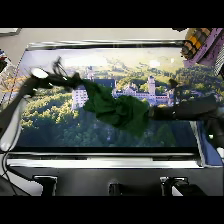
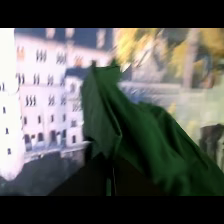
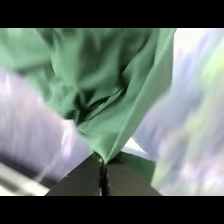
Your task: Fold the clothes and pants, and hang the long-sleeved shirts on hangers.
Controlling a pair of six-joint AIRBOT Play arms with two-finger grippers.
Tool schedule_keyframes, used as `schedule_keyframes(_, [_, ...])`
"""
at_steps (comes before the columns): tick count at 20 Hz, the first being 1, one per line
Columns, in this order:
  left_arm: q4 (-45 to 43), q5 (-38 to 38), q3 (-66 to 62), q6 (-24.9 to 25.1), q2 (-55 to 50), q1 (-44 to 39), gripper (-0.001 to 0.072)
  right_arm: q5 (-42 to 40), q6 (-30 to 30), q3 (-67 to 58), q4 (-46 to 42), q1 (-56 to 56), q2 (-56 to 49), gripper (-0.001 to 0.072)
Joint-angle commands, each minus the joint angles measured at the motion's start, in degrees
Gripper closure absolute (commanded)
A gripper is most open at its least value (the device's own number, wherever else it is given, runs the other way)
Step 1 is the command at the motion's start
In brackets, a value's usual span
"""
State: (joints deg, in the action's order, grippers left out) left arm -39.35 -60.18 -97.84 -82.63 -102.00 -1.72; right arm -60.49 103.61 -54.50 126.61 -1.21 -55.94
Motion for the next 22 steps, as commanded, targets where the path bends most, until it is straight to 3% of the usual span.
schedule_keyframes(1, [-1.2,-7.8,-7.8,-1.4,7.8,6.9,0.0696,6.1,-4.9,-9.7,-8.8,0.0,6.5,0.0681])
schedule_keyframes(5, [-7.8,-12.3,-14.2,-6.4,19.8,13.9,0.0696,7.6,-9.7,-21.5,-18.4,0.0,14.1,0.0681])
schedule_keyframes(9, [-26.2,-12.5,-14.6,-16.3,35.5,17.6,0.0696,7.4,-16.1,-29.1,-29.2,0.0,22.2,0.0681])
schedule_keyframes(12, [-35.8,-12.7,-14.6,-20.0,44.9,18.2,0.0695,7.5,-19.8,-31.7,-32.9,0.0,26.9,0.0681])
schedule_keyframes(16, [-39.3,-17.0,-14.5,-21.6,51.9,18.2,0.0695,5.1,-24.6,-31.8,-35.1,0.0,29.2,0.0681])
schedule_keyframes(19, [-40.0,-23.3,-14.0,-22.9,52.0,18.2,0.0695,-1.0,-30.5,-31.8,-42.4,0.0,27.5,0.0681])
schedule_keyframes(22, [-37.0,-25.6,-7.1,-22.8,51.2,18.0,0.0694,-6.6,-35.5,-31.8,-43.3,0.0,22.1,0.0681])
